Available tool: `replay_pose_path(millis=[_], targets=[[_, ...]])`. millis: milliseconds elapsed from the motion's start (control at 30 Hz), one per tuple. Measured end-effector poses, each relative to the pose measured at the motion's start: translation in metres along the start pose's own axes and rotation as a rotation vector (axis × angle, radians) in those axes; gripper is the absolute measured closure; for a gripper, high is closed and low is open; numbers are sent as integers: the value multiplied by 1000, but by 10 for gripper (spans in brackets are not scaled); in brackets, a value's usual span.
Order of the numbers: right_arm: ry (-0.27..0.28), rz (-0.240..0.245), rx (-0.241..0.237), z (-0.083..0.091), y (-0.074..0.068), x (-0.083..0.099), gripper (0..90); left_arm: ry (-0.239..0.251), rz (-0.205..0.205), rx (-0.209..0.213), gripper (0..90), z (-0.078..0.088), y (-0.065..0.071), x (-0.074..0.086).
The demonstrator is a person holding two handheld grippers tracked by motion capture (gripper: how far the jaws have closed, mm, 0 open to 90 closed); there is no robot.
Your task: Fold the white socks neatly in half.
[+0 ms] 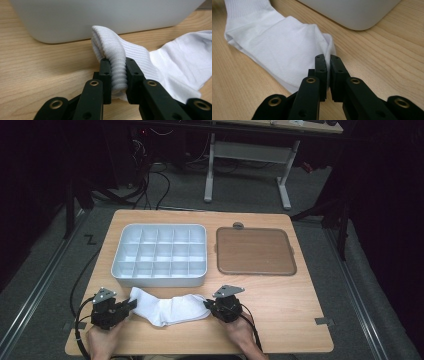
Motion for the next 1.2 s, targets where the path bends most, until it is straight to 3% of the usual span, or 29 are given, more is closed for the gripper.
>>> replay_pose_path(millis=[133, 500, 1067, 1200], targets=[[17, -8, 4, 14, 1, 3, 866, -14, -20, 33, 789, 2, 13, 1], [19, -13, 48, 32, 12, 11, 866, -21, -15, 85, 789, 0, 37, 8], [37, -39, 96, 59, 25, 22, 866, -28, -26, 153, 788, -2, 65, 16], [48, -39, 107, 65, 27, 25, 866, -32, -46, 174, 788, 0, 72, 19]])
Point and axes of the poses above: each handheld gripper's, and its own axes: z roughly backward along the jaws, x roughly out of its underside, y roughly to its right, the point moved 3 cm from there along -z, roughly forward along the jaws, and after that the axes turned 15 degrees about -x, right-handed, at the moved point
